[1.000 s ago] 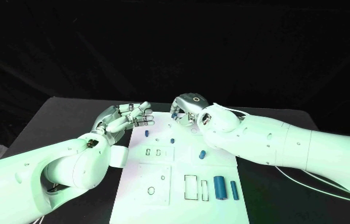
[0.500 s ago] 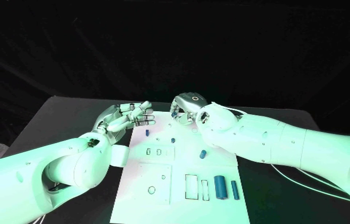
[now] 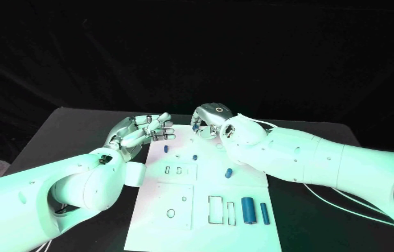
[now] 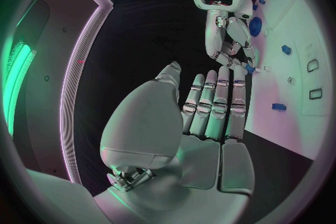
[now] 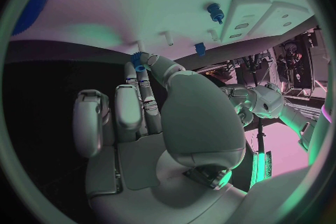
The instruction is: Assemble the parts on the task board
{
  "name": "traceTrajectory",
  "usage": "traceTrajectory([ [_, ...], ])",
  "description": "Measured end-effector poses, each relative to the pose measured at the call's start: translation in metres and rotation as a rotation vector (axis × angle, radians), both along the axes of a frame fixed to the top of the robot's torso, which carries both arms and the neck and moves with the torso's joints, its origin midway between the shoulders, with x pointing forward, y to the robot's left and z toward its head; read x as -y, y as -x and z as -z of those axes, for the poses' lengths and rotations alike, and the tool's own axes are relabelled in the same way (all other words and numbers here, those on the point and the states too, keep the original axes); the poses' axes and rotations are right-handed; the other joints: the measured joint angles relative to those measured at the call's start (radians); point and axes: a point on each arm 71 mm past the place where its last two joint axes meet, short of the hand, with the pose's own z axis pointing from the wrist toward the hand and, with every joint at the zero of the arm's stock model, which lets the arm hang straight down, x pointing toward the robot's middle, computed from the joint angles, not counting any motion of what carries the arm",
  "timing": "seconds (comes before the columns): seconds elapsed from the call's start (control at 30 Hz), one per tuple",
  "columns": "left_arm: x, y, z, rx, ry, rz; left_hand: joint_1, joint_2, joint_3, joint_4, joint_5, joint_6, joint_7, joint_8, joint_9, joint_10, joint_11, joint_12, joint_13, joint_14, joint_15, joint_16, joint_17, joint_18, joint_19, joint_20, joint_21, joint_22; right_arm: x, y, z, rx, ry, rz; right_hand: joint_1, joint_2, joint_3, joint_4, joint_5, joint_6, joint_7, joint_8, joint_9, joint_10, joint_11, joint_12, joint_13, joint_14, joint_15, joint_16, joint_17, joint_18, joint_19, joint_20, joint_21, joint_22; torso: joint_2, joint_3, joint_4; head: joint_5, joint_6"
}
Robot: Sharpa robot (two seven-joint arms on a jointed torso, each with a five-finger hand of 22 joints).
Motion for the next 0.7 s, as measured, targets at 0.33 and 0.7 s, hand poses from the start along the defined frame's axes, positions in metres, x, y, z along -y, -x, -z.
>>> traceTrajectory([
  [0.33,-0.0007,-0.0001,-0.0001,-0.001,-0.001,-0.001,0.0,0.0,0.0,0.0,0.0,0.0,0.0,0.0,0.0,0.0,0.0,0.0,0.0,0.0,0.0,0.0,0.0,0.0,0.0,0.0,0.0,0.0,0.0018,0.0019,0.0003,-0.007,0.003,-0.006,0.0,0.0,-0.001,0.001,0.0,0.0,0.0,0.0,0.0,0.0,0.0,-0.003,0.0,0.0,0.0,0.0,0.0,0.0,0.0,0.0,0.0,0.001,0.001,-0.0001,0.0001,0.002,-0.001],
  [0.7,-0.0015,-0.0005,-0.0001,-0.002,-0.002,-0.003,0.004,0.004,0.0,0.0,0.0,0.0,0.0,-0.005,0.0,0.0,0.0,-0.006,0.0,0.0,0.0,0.0,0.0,0.0,0.0,0.0,0.0,0.001,0.0041,0.0028,0.0006,-0.007,0.002,-0.006,0.0,0.0,-0.002,0.001,0.0,0.0,0.0,0.0,0.001,-0.002,-0.002,-0.003,0.0,0.0,0.0,0.004,0.001,0.0,0.0,0.0,0.0,0.001,0.002,0.0,0.0009,0.003,0.0],
])
